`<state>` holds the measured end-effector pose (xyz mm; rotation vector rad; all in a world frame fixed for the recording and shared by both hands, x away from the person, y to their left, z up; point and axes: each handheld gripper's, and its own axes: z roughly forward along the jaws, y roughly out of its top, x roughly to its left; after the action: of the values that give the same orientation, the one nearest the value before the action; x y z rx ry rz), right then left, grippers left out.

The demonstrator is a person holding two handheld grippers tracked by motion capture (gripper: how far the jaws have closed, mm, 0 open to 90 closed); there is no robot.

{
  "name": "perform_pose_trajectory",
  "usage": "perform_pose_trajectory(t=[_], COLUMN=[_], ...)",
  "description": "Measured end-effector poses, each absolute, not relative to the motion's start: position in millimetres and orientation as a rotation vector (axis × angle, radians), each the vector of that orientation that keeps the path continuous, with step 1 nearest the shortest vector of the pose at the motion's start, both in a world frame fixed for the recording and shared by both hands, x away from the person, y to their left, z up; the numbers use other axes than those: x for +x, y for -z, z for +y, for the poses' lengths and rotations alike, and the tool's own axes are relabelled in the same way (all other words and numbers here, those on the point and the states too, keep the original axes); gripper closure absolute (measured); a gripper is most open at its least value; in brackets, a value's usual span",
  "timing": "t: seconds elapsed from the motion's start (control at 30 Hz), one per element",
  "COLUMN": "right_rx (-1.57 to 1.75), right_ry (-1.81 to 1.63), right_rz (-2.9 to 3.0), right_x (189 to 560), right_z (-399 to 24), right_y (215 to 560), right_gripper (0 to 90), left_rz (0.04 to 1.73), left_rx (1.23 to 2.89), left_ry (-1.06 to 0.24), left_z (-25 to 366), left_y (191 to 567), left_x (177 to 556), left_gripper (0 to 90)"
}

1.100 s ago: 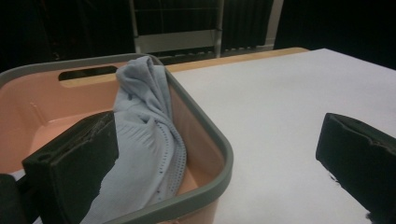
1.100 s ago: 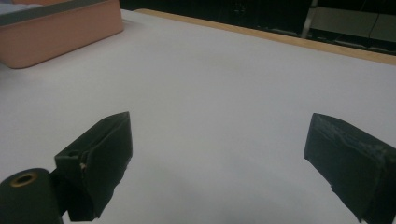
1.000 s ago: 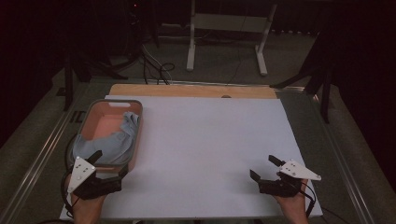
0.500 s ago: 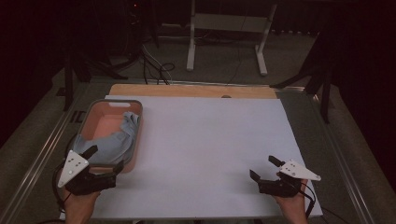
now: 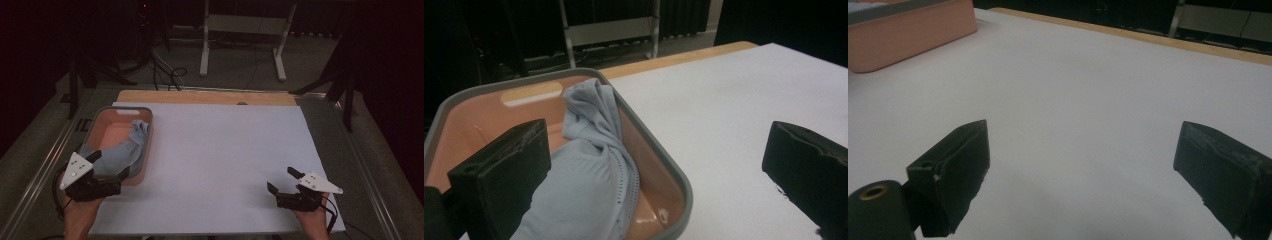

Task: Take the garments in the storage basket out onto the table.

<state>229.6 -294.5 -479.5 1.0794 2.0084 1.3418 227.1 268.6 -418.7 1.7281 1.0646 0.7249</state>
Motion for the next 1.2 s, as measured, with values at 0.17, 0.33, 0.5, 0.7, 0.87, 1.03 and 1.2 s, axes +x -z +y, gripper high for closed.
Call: perform_pose_trajectory(t=[0.17,0.33,0.5,0.7,0.87,1.03,1.2], right_rx=[1.082,1.082,1.084,1.087,1.087,1.089,1.089], right_ry=[-1.341,-1.343,-1.343,-1.346,-1.348,-1.347,-1.346], right_rz=[2.007,2.007,2.007,2.004,2.005,2.002,1.996], right_x=[229.7,229.8,229.8,230.0,230.1,230.1,230.3], right_z=[-294.7,-294.9,-294.9,-295.1,-295.4,-296.0,-297.1], right_y=[479.5,479.6,479.6,479.7,479.7,479.5,479.3], right_gripper=[7.6,7.5,7.6,7.6,7.6,7.6,7.5], left_rz=[1.068,1.07,1.076,1.069,1.061,1.074,1.087], left_rx=[1.748,1.756,1.769,1.808,1.848,1.917,1.95], left_ry=[-0.733,-0.742,-0.757,-0.772,-0.785,-0.794,-0.79], left_z=[271.3,273.9,276.1,275.3,273.6,271.7,271.1], left_y=[413.5,407.8,403.4,397.5,392.2,389.3,390.8], left_x=[233.0,237.3,242.5,251.2,261.2,280.3,290.8], left_gripper=[0.3,0.3,0.3,0.2,0.3,0.3,0.3])
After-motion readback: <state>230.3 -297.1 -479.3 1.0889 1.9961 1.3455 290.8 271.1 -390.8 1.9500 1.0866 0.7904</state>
